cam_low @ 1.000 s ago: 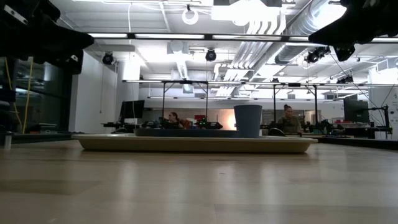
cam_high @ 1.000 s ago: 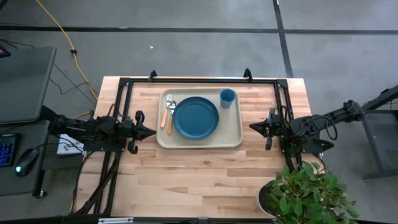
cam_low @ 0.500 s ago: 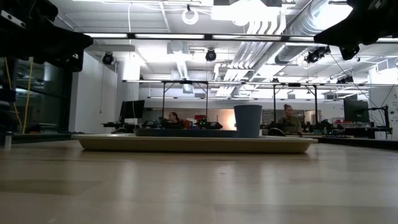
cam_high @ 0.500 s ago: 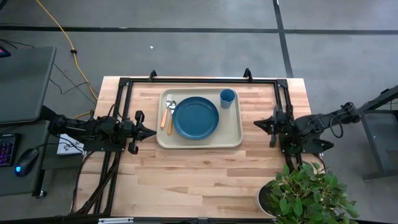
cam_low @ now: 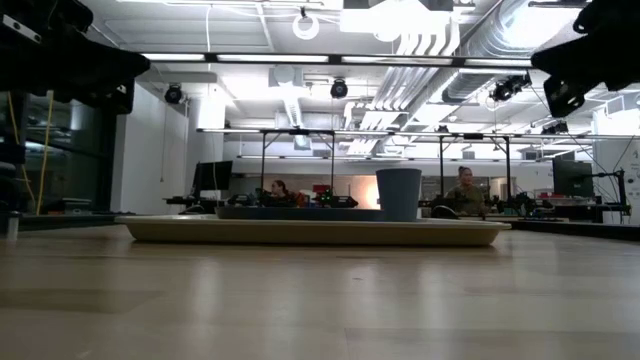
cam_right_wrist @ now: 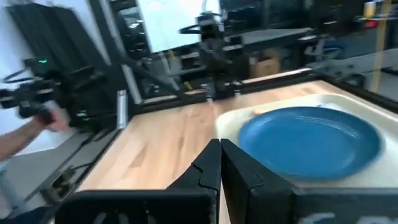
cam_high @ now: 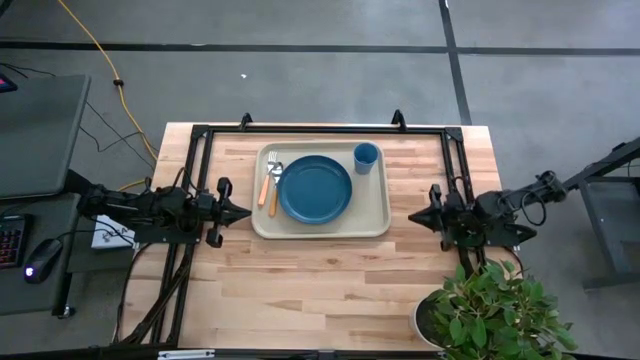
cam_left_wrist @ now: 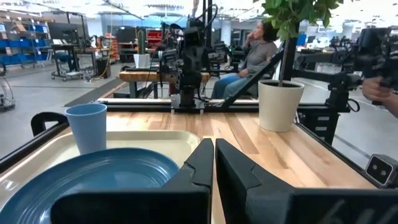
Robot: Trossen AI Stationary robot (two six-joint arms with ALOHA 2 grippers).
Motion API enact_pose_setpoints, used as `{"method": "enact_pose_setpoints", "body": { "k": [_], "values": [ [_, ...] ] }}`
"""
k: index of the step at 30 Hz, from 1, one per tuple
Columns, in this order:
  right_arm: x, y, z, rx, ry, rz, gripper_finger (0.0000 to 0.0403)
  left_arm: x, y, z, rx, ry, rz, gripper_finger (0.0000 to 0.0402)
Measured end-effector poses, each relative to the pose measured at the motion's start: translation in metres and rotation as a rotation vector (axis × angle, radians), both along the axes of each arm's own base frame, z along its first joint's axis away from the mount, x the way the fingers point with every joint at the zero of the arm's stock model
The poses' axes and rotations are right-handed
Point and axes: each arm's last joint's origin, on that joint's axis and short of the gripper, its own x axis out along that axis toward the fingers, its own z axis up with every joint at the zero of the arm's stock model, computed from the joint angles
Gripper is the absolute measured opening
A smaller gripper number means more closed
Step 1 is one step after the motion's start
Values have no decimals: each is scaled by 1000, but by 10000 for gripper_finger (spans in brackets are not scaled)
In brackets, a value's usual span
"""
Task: Pick and place plate/cup/fork/spoon on tray
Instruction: Return to Home Position
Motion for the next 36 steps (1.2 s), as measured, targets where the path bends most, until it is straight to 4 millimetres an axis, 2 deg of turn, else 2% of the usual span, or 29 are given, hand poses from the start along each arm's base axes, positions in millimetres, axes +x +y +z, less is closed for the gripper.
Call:
{"method": "enact_pose_setpoints", "body": {
  "k": [7, 15, 19, 24, 29, 36],
  "values": [
    [-2, 7, 8, -73, -95, 89, 0, 0, 0, 0, 0, 4, 2, 1],
    [-3, 6, 17, -154, -185, 19, 0, 0, 0, 0, 0, 5, 3, 1],
    [-2, 7, 11, -94, -152, 51, 0, 0, 0, -1, 0, 6, 3, 1],
    [4, 11, -16, -23, -74, 74, 0, 0, 0, -1, 0, 6, 3, 1],
    [4, 13, -17, -40, -94, 101, 0, 0, 0, -1, 0, 6, 3, 1],
    [4, 9, -16, -133, -94, -23, 0, 0, 0, -1, 0, 6, 2, 1]
  ]
}}
